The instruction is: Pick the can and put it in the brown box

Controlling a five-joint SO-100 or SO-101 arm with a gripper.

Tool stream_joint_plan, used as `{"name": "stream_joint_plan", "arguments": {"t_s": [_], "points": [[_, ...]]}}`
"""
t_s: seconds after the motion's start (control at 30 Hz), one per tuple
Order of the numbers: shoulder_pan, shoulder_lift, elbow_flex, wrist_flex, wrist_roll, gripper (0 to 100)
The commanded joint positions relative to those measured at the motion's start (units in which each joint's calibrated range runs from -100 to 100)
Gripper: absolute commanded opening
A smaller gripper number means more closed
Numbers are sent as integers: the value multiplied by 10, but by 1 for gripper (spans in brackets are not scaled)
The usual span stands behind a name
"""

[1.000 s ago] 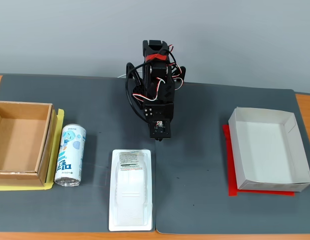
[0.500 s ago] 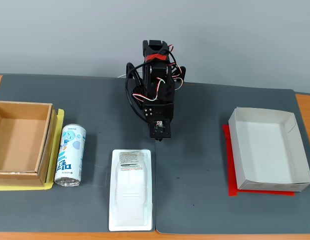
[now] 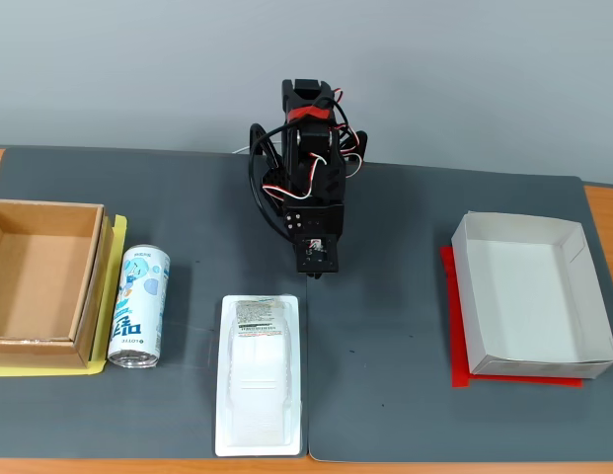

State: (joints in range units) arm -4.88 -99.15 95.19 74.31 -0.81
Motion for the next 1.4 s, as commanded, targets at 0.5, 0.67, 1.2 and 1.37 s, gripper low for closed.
{"name": "stream_joint_plan", "arguments": {"t_s": [0.5,0.67,1.2,1.37], "points": [[-13,136,-148,-41,42,1],[28,259,-284,-65,59,1],[178,479,-637,-69,171,1],[239,523,-688,-69,203,1]]}}
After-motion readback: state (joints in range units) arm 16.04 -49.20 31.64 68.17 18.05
